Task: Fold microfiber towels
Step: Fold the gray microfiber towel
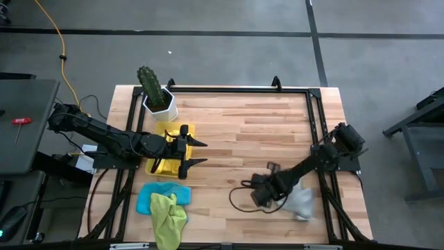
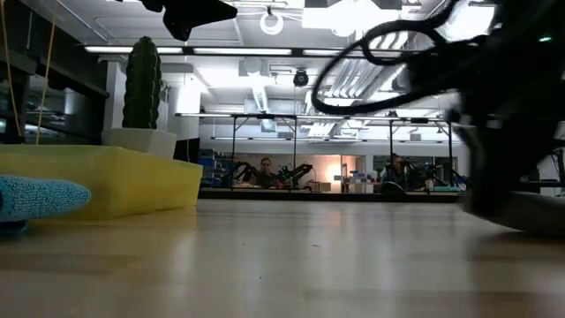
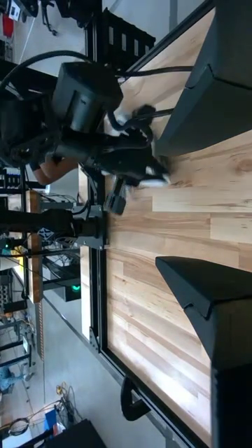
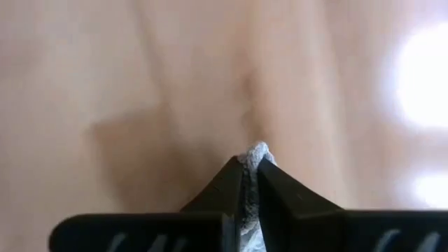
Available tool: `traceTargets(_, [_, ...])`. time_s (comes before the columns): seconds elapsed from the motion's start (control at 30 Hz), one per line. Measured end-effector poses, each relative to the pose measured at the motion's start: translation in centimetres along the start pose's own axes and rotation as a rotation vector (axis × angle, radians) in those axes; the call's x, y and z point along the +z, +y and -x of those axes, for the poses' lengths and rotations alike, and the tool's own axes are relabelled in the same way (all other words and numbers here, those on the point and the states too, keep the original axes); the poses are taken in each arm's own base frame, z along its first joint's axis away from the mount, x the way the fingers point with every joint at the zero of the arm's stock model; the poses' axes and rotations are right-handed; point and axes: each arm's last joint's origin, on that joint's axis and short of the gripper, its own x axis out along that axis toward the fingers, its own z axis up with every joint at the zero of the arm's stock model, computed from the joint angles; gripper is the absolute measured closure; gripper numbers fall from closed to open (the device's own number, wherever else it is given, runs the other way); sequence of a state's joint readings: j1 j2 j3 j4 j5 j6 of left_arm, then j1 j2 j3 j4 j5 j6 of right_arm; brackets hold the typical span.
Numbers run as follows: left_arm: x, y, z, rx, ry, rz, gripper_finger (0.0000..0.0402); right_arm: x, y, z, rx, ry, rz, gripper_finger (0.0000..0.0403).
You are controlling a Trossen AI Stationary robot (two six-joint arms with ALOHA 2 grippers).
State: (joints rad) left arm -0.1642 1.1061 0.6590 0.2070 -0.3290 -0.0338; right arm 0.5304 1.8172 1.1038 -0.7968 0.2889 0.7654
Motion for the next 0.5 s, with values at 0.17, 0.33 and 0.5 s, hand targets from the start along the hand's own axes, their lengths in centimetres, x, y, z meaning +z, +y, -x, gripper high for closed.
traceTargets(0.17, [0.0, 0.0, 0.0, 0.0, 0.001, -0.001, 0.0163, 2.8, -2.5, -0.4, -0.08, -0.257, 0.019, 0.0397])
traceTargets(0.33, [-0.1, 0.0, 0.0, 0.0, 0.006, -0.002, 0.0163, 4.1, -6.6, -1.0, 0.011, -0.485, -0.049, 0.0399])
traceTargets(0.5, [-0.1, 0.0, 0.0, 0.0, 0.009, -0.004, 0.0163, 3.3, -10.9, 0.4, 0.1, -0.794, -0.176, 0.0401])
